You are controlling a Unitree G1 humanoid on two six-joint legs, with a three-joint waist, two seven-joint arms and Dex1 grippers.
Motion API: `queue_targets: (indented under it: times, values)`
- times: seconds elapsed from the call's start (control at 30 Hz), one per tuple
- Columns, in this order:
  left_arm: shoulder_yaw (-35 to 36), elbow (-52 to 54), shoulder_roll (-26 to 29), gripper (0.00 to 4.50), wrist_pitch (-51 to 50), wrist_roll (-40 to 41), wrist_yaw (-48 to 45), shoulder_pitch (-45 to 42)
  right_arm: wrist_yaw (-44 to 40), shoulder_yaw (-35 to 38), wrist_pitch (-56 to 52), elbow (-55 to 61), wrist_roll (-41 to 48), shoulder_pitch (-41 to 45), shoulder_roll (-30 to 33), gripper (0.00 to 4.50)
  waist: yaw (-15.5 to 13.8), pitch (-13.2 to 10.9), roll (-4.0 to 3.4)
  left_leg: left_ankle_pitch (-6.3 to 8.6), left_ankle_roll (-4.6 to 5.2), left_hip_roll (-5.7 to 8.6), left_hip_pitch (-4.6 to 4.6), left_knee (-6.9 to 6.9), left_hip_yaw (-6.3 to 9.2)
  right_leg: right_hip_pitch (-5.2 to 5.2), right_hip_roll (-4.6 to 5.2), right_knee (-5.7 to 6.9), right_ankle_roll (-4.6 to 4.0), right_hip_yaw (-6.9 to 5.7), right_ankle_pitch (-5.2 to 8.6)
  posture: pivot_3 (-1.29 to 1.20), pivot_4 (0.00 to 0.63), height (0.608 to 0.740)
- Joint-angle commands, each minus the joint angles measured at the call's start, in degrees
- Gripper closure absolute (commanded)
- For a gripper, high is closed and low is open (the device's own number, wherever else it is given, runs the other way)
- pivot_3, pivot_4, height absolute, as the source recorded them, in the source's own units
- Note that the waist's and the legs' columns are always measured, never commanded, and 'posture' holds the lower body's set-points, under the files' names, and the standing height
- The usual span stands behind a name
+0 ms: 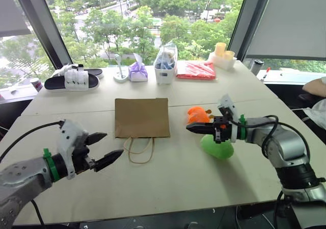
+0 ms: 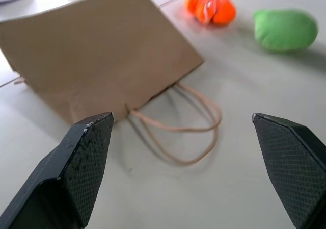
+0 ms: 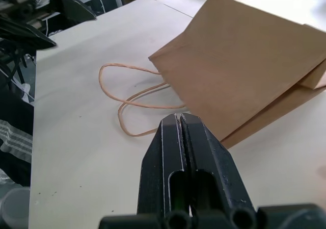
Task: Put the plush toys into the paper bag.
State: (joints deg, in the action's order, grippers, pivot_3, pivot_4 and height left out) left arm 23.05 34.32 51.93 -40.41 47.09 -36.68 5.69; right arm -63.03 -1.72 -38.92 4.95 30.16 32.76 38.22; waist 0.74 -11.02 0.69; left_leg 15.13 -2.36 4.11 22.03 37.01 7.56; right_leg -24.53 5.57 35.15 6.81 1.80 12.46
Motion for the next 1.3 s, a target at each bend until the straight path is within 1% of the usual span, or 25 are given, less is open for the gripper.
queue_targets:
  times: [0.03,0.1,0.17,0.3,0.33,0.47,0.57,0.7,0.8,0.83,0.97,1.13,1.3]
  values:
    - [-2.9,-3.9,4.0,0.05,6.7,-7.4,-7.3,-1.7,1.3,0.9,0.3,4.1,1.1,-0.8,-0.5,4.5,0.0,0.0,0.02,0.0,0.0,0.0,0.0,0.0,0.0,0.0,0.0,0.0,0.0,0.0,0.0,0.0,0.15,0.74]
    - [-6.8,-8.4,6.2,0.05,12.5,-12.8,-12.7,-3.5,2.4,1.0,0.5,5.8,1.2,-2.4,-1.0,4.5,-0.1,0.0,0.01,0.0,0.0,0.0,0.01,0.0,0.0,-0.02,0.0,0.0,0.0,0.0,0.0,0.0,0.15,0.74]
    - [-9.7,-12.2,6.5,0.05,16.7,-16.4,-15.3,-5.7,3.5,1.2,0.4,7.0,1.3,-3.3,-1.4,4.5,-0.1,0.0,0.0,0.0,0.0,0.0,0.01,-0.01,-0.01,-0.02,0.0,-0.01,0.0,0.0,0.0,0.0,0.15,0.74]
    - [-18.2,-21.5,3.6,0.05,26.7,-24.6,-19.5,-14.0,5.6,1.2,0.3,9.3,1.2,-5.4,-1.8,4.5,-0.2,0.0,0.01,0.0,0.0,0.0,0.04,0.0,0.01,-0.03,0.01,-0.02,0.02,0.0,-0.01,0.0,0.15,0.74]
    - [-19.2,-23.2,2.8,0.05,28.4,-25.9,-20.0,-15.4,6.0,1.1,0.3,9.7,1.2,-5.7,-1.8,4.5,-0.1,0.0,0.01,0.0,0.0,0.01,0.04,0.0,0.02,-0.03,0.01,-0.02,0.16,-0.01,-0.09,0.0,0.15,0.74]
    - [-24.2,-30.8,-2.3,0.05,34.9,-30.8,-21.0,-22.2,7.5,0.9,0.0,11.8,1.3,-7.6,-1.9,4.5,-0.1,0.0,0.01,0.0,0.0,0.01,0.05,-0.01,0.04,-0.07,0.02,0.0,0.22,-0.02,-0.13,0.0,0.15,0.74]
    - [-25.4,-34.2,-5.4,0.77,38.0,-32.9,-21.0,-25.2,8.8,0.8,-0.6,13.7,1.9,-8.9,-2.3,4.5,0.0,0.0,0.02,0.0,-0.01,0.01,0.08,0.0,0.05,-0.1,0.02,0.02,0.24,-0.03,-0.14,0.0,0.15,0.74]
    - [-25.5,-35.5,-7.0,2.69,39.2,-33.1,-22.0,-26.3,11.3,0.5,-0.7,15.2,1.9,-10.2,-3.5,4.5,0.1,0.0,0.02,0.0,0.0,0.0,0.08,-0.01,0.06,-0.12,0.02,0.04,0.26,-0.03,-0.15,0.0,0.15,0.74]
    - [-24.4,-35.4,-8.0,4.19,39.8,-32.0,-22.5,-26.7,13.9,-1.2,0.3,15.7,-0.4,-11.4,-4.7,4.5,0.0,0.0,0.02,0.0,0.0,0.0,0.08,0.0,0.07,-0.12,0.02,0.04,0.26,-0.04,-0.15,0.0,0.15,0.74]
    - [-24.0,-34.9,-8.2,4.42,39.1,-31.2,-22.6,-26.8,14.9,-2.2,1.1,15.6,-1.9,-11.8,-5.2,4.5,0.0,0.0,0.03,0.0,0.0,0.0,0.08,0.0,0.07,-0.12,0.02,0.04,0.26,-0.04,-0.15,0.0,0.15,0.74]
    - [-21.2,-31.3,-9.2,4.42,30.3,-25.3,-21.2,-28.7,21.4,-6.3,3.7,13.3,-7.2,-12.2,-10.3,4.5,0.0,0.0,0.03,-0.01,-0.01,0.01,0.09,0.02,0.08,-0.11,0.02,0.07,0.27,-0.04,-0.16,0.0,0.15,0.74]
    - [-18.4,-26.2,-10.5,4.42,20.8,-19.8,-17.7,-30.5,31.1,-10.8,6.0,5.6,-14.3,-8.9,-20.3,4.5,0.4,0.0,0.03,-0.04,-0.05,0.01,0.05,0.04,0.12,-0.14,0.0,0.18,0.31,-0.05,-0.17,0.0,0.15,0.74]
    - [-16.0,-20.7,-11.3,4.42,13.7,-15.5,-14.0,-30.2,35.5,-14.0,9.8,-2.6,-18.2,-4.6,-29.2,4.5,0.4,0.0,0.03,-0.06,-0.1,0.03,0.05,0.0,0.16,-0.25,-0.01,0.36,0.3,-0.04,-0.18,0.0,0.15,0.74]
